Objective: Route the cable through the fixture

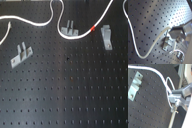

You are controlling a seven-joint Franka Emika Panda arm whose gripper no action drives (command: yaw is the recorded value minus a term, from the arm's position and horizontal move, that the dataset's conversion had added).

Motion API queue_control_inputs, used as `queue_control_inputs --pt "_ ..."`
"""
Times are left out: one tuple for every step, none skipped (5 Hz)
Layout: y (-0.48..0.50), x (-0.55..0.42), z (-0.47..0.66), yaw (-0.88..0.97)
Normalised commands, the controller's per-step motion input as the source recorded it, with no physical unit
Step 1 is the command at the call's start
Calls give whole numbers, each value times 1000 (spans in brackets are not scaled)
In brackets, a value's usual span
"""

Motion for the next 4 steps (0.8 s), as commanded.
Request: queue_control_inputs --pt "-18 -6 0 0" --pt "5 -21 114 0" --pt "101 -188 394 280" --pt "146 -214 383 466"
